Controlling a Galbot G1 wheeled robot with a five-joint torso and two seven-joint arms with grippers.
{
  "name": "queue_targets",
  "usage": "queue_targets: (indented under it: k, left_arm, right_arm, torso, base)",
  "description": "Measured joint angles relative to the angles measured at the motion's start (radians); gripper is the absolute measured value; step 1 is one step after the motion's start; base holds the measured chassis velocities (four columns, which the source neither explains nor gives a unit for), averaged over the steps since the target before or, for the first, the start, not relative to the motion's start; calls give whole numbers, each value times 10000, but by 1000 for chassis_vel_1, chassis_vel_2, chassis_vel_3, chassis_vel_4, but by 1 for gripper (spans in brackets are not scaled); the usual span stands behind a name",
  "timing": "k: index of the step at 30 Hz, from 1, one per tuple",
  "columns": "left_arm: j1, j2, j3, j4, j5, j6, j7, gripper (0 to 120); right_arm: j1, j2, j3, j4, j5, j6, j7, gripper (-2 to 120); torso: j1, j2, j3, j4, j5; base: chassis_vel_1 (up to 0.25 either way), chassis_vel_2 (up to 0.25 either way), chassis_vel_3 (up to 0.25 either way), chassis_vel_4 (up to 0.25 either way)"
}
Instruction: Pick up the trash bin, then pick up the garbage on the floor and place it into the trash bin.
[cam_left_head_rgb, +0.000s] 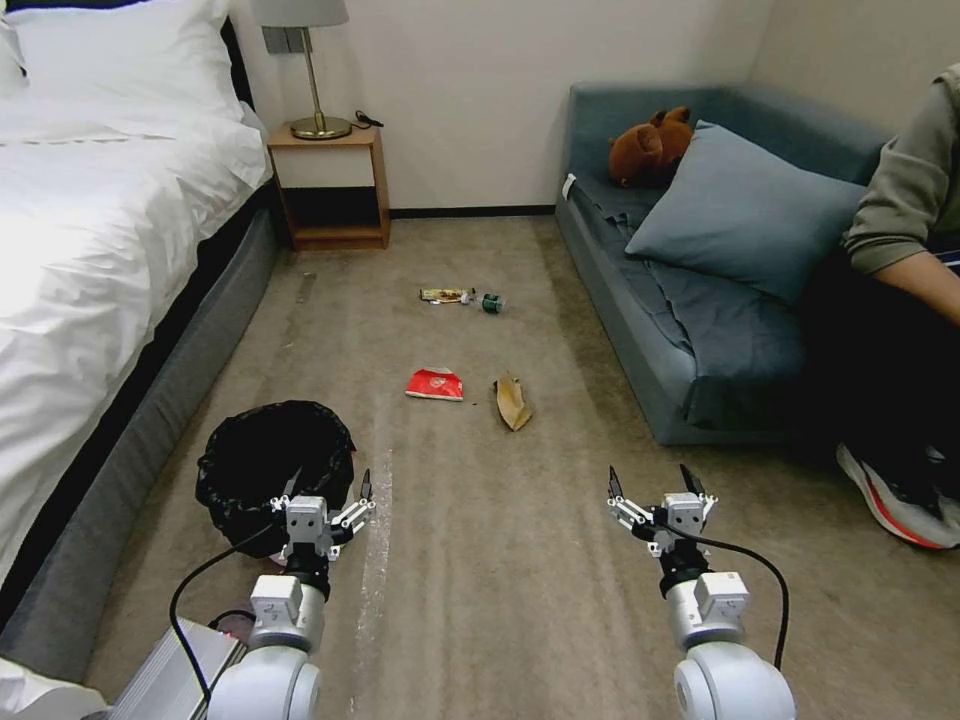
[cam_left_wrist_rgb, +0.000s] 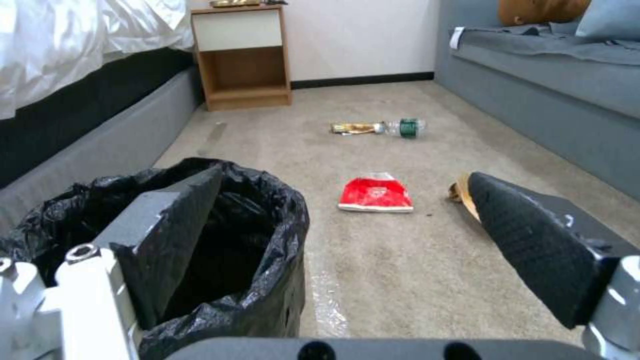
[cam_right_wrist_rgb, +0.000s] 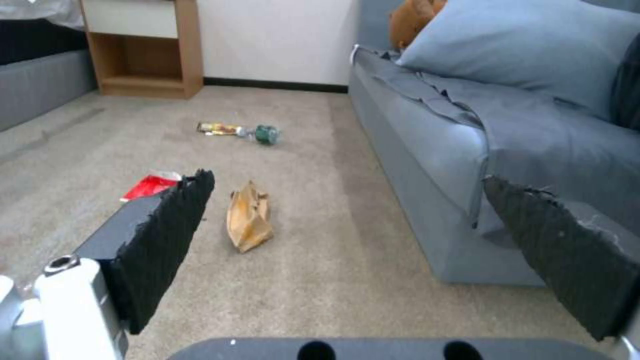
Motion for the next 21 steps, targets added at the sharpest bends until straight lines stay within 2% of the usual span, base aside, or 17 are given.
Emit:
queue_targets:
  k: [21]
  left_arm:
    - [0,0,0,1,0,1,0,99]
  right_arm:
    - [0,0,0,0,0,0,0,100]
  torso:
    - [0,0,0,0,0]
  base:
    - [0,0,0,0]
